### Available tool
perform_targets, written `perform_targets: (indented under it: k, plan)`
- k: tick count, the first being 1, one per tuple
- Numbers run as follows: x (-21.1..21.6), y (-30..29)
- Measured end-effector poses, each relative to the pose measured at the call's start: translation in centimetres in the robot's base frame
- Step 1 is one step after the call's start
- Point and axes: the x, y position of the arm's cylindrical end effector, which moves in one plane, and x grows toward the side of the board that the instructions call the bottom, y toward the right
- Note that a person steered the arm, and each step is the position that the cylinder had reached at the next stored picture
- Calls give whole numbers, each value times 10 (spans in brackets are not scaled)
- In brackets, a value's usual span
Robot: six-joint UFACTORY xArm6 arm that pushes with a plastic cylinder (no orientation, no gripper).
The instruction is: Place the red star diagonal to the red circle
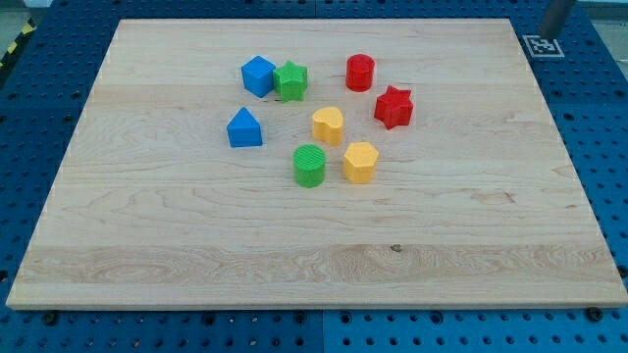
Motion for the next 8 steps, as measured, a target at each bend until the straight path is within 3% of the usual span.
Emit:
perform_targets:
  k: [1, 2, 4, 6, 8]
  plan:
    - [14, -7]
    - [35, -54]
    - [55, -190]
    - [35, -284]
    - [83, -292]
